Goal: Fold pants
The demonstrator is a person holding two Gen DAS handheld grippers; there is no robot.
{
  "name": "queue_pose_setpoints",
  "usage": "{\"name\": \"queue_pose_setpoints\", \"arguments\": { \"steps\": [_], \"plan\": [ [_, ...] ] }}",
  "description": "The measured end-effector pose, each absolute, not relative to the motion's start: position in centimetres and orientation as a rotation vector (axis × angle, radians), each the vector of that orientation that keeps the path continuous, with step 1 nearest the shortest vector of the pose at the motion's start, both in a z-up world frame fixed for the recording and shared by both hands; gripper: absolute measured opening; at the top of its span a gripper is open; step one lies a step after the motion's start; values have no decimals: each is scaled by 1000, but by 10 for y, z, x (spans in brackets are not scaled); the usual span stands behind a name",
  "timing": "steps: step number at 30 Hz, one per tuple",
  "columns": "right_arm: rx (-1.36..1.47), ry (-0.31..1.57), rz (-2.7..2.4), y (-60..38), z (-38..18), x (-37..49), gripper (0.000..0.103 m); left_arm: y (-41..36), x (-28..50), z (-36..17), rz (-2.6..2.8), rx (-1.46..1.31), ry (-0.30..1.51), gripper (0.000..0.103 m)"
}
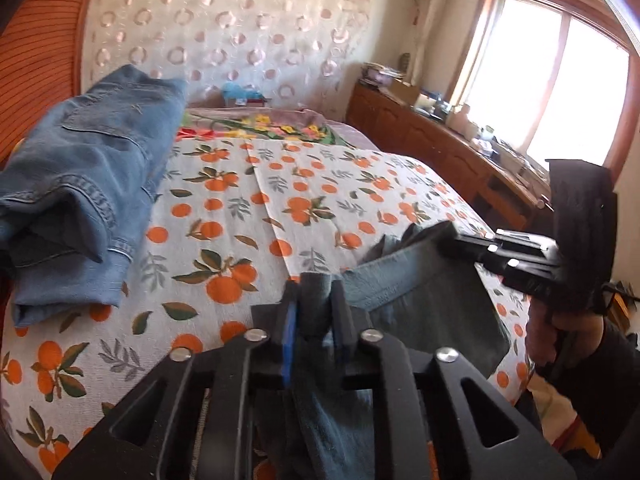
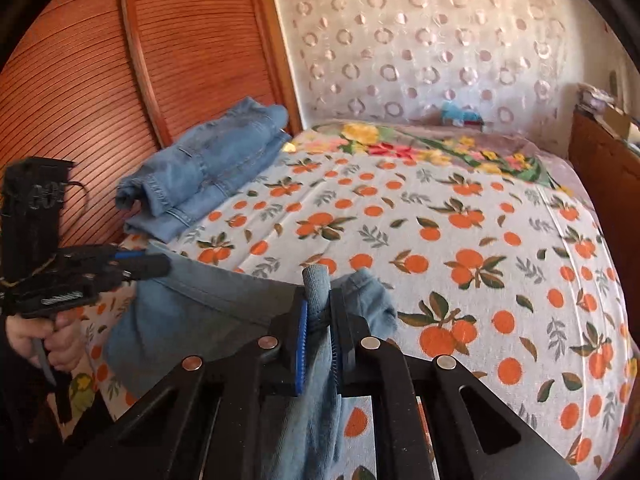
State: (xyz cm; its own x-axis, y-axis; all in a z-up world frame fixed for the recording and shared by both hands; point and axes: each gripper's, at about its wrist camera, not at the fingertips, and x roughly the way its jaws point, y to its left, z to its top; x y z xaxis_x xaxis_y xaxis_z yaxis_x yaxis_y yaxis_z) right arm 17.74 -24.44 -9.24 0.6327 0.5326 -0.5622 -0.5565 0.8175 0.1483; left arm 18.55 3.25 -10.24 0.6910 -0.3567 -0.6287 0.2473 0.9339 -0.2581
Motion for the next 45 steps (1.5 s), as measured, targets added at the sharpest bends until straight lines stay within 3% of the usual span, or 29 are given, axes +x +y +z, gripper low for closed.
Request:
{"name": "queue_pose_setpoints", "arguments": {
  "steps": [2,5,8,17,19,21,24,25,27,35,36,40,42,45],
  "plan": [
    [-46,662,592,-243,-98,182,20,33,187,-105,-317,-140,769,28],
    [-20,671,588,-251,-98,178,25,37,179,-109,-288,-117,791,35],
    [-23,661,584,-259,-93,164,32,41,160,-113,-277,-105,804,49],
    [-40,705,624,-271,-107,116,43,37,120,-129,-286,-111,842,50],
    [-28,722,612,-273,-112,113,43,37,120,-132,-284,-117,848,39],
    [-23,737,598,-275,-117,113,43,36,121,-135,-283,-121,862,38],
    [-39,751,578,-271,-124,113,45,38,120,-136,-291,-132,867,27],
    [-39,755,578,-269,-126,114,46,39,119,-137,-293,-131,867,18],
    [-50,737,576,-267,-126,114,47,38,117,-138,-295,-118,870,10],
    [-60,710,579,-266,-131,114,49,52,111,-132,-208,-88,847,6],
    [-57,716,580,-266,-131,115,49,53,111,-131,-207,-91,847,9],
    [-49,718,589,-272,-123,119,51,53,117,-124,-232,-103,843,35],
    [-46,696,597,-274,-116,121,54,49,123,-121,-253,-87,830,53],
    [-58,676,619,-274,-106,129,63,41,136,-118,-266,-70,819,54]
  ]
}}
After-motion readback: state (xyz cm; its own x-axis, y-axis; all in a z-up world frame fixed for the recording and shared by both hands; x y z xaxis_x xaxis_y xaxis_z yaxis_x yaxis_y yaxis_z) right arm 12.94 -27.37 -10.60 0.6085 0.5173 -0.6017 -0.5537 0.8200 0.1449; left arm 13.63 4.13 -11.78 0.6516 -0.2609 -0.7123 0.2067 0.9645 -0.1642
